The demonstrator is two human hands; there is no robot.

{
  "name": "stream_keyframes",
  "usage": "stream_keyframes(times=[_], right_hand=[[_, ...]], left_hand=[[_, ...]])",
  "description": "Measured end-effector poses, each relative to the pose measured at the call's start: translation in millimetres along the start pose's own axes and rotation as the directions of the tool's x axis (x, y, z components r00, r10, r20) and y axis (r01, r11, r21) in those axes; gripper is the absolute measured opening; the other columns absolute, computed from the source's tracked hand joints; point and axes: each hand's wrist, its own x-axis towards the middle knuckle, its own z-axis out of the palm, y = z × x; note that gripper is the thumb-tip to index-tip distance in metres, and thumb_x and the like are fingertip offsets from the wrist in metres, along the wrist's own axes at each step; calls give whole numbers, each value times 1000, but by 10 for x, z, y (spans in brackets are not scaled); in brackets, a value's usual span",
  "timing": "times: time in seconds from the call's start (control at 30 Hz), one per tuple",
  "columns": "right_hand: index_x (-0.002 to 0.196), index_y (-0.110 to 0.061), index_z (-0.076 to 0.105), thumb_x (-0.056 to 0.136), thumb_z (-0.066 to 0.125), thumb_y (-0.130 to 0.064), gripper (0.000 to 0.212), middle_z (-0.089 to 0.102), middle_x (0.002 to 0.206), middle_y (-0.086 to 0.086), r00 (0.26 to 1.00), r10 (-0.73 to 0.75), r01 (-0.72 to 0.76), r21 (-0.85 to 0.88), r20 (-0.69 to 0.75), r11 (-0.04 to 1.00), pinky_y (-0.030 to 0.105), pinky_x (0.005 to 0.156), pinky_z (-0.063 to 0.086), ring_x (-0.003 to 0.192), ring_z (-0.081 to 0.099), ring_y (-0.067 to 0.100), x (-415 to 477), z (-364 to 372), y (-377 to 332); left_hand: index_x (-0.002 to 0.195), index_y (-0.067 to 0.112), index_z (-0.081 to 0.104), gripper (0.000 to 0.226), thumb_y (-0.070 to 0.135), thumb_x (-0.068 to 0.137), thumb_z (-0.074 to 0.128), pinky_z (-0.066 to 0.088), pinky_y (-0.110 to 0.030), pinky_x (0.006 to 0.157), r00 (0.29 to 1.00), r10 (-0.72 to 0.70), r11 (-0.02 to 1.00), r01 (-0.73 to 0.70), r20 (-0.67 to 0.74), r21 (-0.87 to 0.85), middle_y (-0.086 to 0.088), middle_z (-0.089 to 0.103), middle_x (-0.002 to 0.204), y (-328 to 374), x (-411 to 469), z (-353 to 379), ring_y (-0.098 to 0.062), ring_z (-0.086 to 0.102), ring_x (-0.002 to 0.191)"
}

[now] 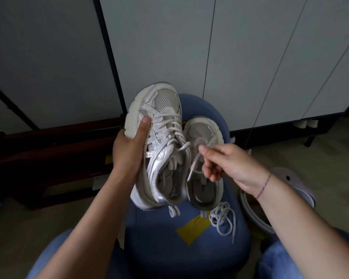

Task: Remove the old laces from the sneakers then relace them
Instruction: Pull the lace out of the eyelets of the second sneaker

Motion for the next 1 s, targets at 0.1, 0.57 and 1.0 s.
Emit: stream_keyframes(times=[0.1, 0.57, 1.0], right_hand=[[62, -8, 57, 85, 56, -38, 37, 60, 53, 5, 994, -104, 104, -36, 24, 994, 18, 46, 42, 44, 51, 13, -19, 87, -48], [72, -15, 69, 72, 79, -32, 20, 47, 57, -8, 886, -440, 327, -476, -146, 816, 16, 55, 38, 56, 43, 2, 45, 230, 119], [73, -14, 61, 83, 57, -16, 11, 53, 66, -8, 969, -233, 235, 600, -83, 765, 14, 60, 35, 57, 39, 4, 103, 245, 113]], left_hand=[[120, 21, 61, 78, 76, 65, 70, 53, -36, 94, 998, 63, 990, -59, -23, 128, 8, 70, 109, 37, -41, -1, -13, 67, 101], [121, 22, 57, 79, 78, 66, 67, 54, -40, 91, 987, 162, 917, -156, 15, 367, 10, 68, 110, 3, -164, 103, -13, 66, 100], [119, 19, 61, 63, 64, 76, 70, 49, -23, 79, 992, 122, 961, -120, 4, 248, 9, 69, 108, 87, -129, 58, -8, 65, 97]])
